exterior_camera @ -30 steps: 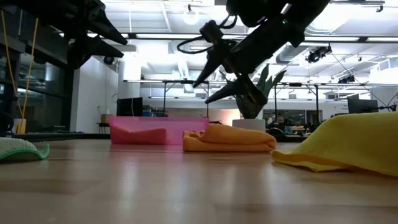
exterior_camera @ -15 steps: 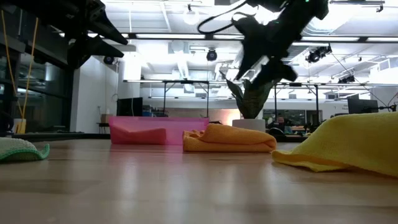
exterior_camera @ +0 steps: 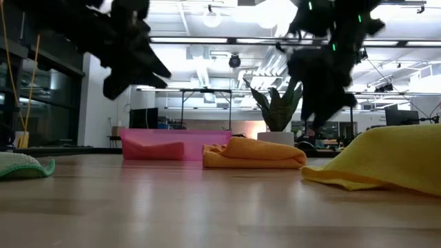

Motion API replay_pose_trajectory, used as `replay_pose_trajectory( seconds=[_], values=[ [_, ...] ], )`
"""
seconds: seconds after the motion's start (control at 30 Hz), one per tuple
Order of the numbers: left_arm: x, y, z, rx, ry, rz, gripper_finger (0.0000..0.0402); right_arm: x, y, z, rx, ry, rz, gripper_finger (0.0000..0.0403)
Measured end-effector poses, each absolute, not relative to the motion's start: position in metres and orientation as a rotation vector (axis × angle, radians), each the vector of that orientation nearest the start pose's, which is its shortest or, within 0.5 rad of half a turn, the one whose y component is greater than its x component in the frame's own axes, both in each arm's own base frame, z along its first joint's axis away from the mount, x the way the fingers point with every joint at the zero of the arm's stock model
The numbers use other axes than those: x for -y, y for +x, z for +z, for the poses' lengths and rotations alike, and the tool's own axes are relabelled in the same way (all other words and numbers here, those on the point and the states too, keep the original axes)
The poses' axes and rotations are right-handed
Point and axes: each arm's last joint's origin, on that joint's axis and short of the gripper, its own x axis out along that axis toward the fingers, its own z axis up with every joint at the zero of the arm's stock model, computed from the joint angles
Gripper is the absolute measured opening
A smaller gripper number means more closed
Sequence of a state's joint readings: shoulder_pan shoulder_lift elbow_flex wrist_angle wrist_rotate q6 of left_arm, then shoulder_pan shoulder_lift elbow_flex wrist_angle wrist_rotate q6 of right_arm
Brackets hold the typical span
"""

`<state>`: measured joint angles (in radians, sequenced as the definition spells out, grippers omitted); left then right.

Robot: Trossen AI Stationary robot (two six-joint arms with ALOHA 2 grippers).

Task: Fold microfiber towels
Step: Put the orange microfiber towel into the bin

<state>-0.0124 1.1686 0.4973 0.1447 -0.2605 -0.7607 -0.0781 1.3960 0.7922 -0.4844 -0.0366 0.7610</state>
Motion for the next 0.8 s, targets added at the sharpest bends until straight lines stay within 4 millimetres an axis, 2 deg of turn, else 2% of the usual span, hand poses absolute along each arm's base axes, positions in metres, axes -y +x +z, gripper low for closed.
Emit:
replay_pose_trajectory(
  seconds=[0.13,0.3,0.43,0.6,0.8],
  values=[
    [-0.001,0.239,0.183,-0.434,-0.729,0.34,0.0084,0.027,0.248,0.16,-0.861,0.956,-0.476,0.0199],
    [0.0,0.244,0.183,-0.416,-0.747,0.274,0.0081,0.035,0.24,0.142,-0.659,1.155,-0.526,0.0199],
    [0.0,0.245,0.187,-0.381,-0.74,0.269,0.0081,0.036,0.233,0.134,-0.649,1.184,-0.578,0.0199],
    [-0.002,0.246,0.191,-0.333,-0.707,0.298,0.0085,0.034,0.234,0.13,-0.666,1.217,-0.54,0.0199],
    [-0.004,0.246,0.191,-0.306,-0.692,0.364,0.0119,0.034,0.243,0.12,-0.663,1.254,-0.489,0.0199]
  ],
)
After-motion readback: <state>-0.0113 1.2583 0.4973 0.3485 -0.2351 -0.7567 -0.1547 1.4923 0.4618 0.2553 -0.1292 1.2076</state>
